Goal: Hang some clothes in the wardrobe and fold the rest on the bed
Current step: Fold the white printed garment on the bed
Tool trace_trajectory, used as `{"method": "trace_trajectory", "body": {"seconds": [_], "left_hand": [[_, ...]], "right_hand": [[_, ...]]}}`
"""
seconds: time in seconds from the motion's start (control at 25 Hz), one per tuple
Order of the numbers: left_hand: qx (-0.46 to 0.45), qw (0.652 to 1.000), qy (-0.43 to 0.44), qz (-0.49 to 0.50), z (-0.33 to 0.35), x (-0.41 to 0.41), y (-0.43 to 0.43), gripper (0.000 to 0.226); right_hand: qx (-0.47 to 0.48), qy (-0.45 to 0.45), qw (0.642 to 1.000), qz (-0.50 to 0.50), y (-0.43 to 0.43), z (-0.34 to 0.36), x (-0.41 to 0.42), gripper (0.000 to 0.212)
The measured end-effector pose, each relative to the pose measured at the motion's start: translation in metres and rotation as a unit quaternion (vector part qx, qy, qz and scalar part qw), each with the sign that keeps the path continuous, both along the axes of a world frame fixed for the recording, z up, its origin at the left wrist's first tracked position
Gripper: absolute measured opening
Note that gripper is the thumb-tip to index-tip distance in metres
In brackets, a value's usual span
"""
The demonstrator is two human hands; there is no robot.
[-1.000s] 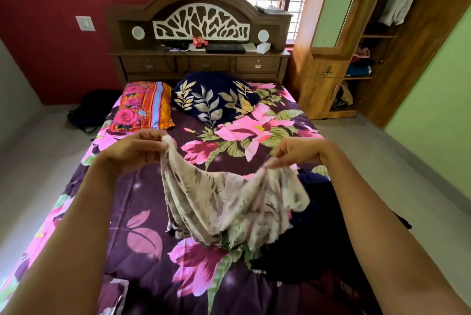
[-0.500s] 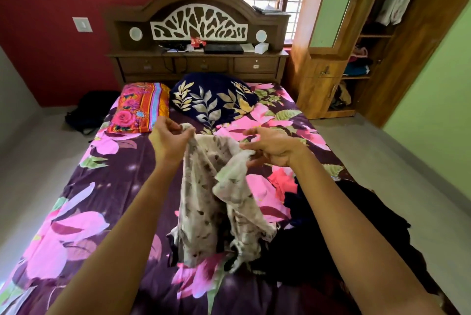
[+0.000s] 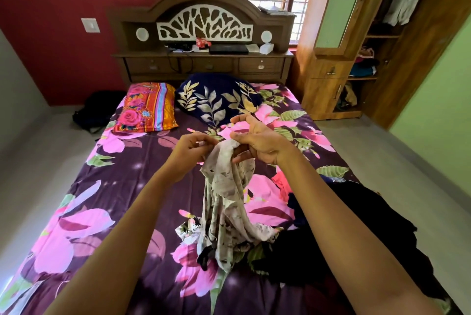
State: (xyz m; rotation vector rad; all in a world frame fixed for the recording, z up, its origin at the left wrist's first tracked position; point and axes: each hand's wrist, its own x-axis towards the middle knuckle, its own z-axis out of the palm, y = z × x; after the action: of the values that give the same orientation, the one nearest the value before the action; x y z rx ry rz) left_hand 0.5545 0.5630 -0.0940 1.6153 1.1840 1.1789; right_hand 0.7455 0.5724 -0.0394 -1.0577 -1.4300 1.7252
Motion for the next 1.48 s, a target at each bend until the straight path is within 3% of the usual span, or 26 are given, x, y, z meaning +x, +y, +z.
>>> {"method": "trace_trajectory", "body": {"seconds": [0.2, 0.36, 0.48, 0.56, 0.68, 0.76, 0.84, 0.88, 0.96, 1.12, 1.2, 1.32, 1.36, 1.48], "left_hand": [[-0.044, 0.998, -0.036, -0.039, -0.002, 0.000, -0.014, 0.004], [0.032, 0.998, 0.043, -0.033, -0.006, -0.015, -0.010, 0.025], [0.029, 1.000, 0.009, -0.006, -0.001, -0.025, -0.009, 0.024], [0.008, 1.000, -0.024, 0.002, 0.001, -0.026, -0.006, 0.023], [-0.001, 0.994, -0.106, 0.008, 0.009, -0.018, -0.003, 0.023], [-0.008, 0.977, -0.212, 0.027, 0.022, -0.017, -0.003, 0.026], [-0.017, 0.945, -0.320, 0.059, 0.039, -0.022, -0.001, 0.029], [-0.012, 0.936, -0.346, 0.069, 0.047, -0.025, -0.001, 0.029], [0.011, 0.932, -0.352, 0.088, 0.060, -0.033, 0.001, 0.029], [0.044, 0.919, -0.349, 0.175, 0.075, -0.050, 0.002, 0.029], [0.060, 0.932, -0.304, 0.190, 0.080, -0.055, 0.001, 0.030], [0.070, 0.941, -0.267, 0.194, 0.080, -0.059, 0.007, 0.030], [0.078, 0.950, -0.239, 0.187, 0.077, -0.060, 0.009, 0.027], [0.102, 0.988, -0.011, 0.112, 0.057, -0.068, 0.012, 0.019]], "right_hand": [[-0.017, 0.030, 0.999, -0.020, 0.001, -0.004, -0.001, 0.032], [-0.015, -0.002, 1.000, -0.022, 0.003, -0.009, 0.001, 0.023], [-0.002, -0.122, 0.992, 0.020, 0.005, -0.018, 0.011, 0.019], [0.036, -0.249, 0.962, 0.101, 0.003, -0.025, 0.013, 0.012], [0.185, -0.422, 0.868, 0.182, 0.001, -0.041, 0.001, 0.031], [0.261, -0.486, 0.806, 0.212, 0.004, -0.055, -0.002, 0.037], [0.260, -0.533, 0.764, 0.254, 0.006, -0.066, 0.002, 0.055], [0.247, -0.531, 0.769, 0.255, 0.006, -0.069, 0.006, 0.062], [0.218, -0.490, 0.819, 0.202, 0.004, -0.065, 0.015, 0.074], [0.282, -0.398, 0.873, -0.006, 0.024, -0.024, 0.051, 0.052], [0.313, -0.282, 0.897, -0.134, 0.034, 0.011, 0.069, 0.042], [0.331, -0.097, 0.917, -0.202, 0.032, 0.046, 0.064, 0.030], [0.346, -0.083, 0.909, -0.218, 0.032, 0.048, 0.060, 0.029], [0.377, -0.085, 0.884, -0.264, 0.035, 0.039, 0.055, 0.030]]}}
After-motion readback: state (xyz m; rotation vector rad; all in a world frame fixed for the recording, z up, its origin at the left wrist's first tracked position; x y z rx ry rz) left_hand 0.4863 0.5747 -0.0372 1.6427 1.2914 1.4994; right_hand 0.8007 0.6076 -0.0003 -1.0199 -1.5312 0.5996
